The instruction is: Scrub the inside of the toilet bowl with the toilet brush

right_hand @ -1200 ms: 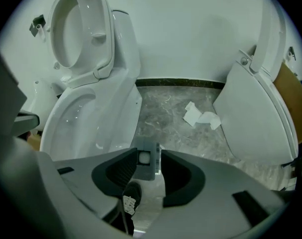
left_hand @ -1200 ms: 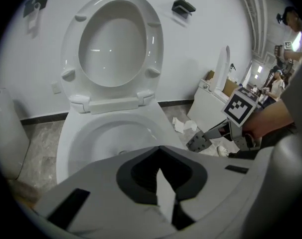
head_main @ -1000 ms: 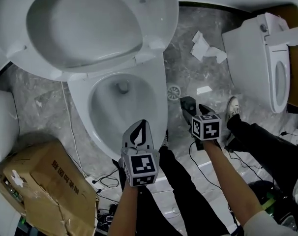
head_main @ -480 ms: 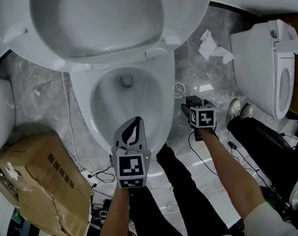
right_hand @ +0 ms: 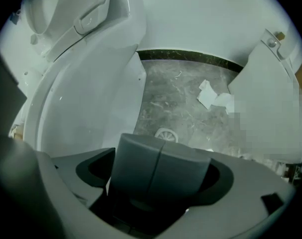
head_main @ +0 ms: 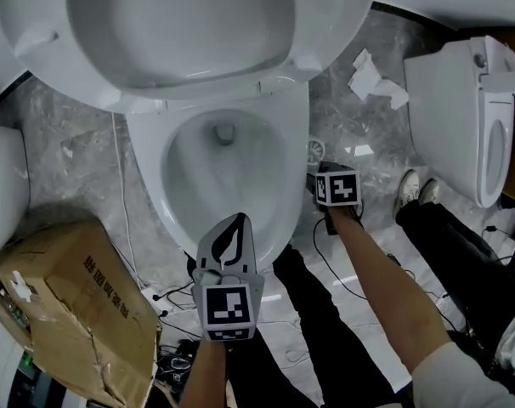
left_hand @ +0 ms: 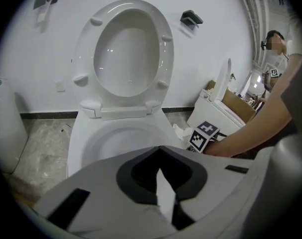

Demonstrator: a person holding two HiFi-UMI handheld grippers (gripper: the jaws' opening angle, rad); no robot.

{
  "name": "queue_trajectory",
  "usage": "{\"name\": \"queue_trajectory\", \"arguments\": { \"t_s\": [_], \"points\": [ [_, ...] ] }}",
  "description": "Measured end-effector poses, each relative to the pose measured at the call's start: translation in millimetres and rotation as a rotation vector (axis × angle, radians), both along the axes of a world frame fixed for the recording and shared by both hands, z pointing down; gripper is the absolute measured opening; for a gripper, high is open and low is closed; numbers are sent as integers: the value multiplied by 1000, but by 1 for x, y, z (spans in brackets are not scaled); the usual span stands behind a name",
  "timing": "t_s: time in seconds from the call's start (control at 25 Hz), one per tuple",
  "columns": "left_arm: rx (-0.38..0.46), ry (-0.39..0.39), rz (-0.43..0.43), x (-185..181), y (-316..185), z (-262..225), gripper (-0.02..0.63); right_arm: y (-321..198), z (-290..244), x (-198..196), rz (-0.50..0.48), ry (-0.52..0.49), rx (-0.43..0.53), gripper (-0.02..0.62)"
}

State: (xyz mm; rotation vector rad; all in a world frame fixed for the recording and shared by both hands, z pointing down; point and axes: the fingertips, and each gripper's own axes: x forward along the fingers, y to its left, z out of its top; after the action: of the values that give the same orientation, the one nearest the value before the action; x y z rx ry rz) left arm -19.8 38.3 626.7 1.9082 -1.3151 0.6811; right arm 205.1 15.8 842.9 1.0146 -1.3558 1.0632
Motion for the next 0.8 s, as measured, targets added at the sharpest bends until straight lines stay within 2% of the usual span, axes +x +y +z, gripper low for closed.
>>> {"name": "queue_trajectory", "arguments": {
  "t_s": [0.04,0.08,0.12,0.2,0.36,0.48,0.8],
  "points": [
    [3,-11,10,-2,1,-1,29,4,-1,5,15,35,-6,450],
    [7,-22,16,-5,1,-3,29,7,-2,14,31,78,-3,408],
    [11,-32,17,-7,1,-5,29,9,-3,24,44,117,4,331],
    [18,-29,15,-12,0,-7,29,11,-3,40,62,142,20,279],
    [-6,36,5,-14,8,0,29,9,-4,50,25,62,38,254],
    [-10,7,19,-11,15,5,29,5,-6,54,8,26,39,239],
    [3,3,51,9,26,-11,29,9,-26,40,-54,58,50,235]
  ]
}}
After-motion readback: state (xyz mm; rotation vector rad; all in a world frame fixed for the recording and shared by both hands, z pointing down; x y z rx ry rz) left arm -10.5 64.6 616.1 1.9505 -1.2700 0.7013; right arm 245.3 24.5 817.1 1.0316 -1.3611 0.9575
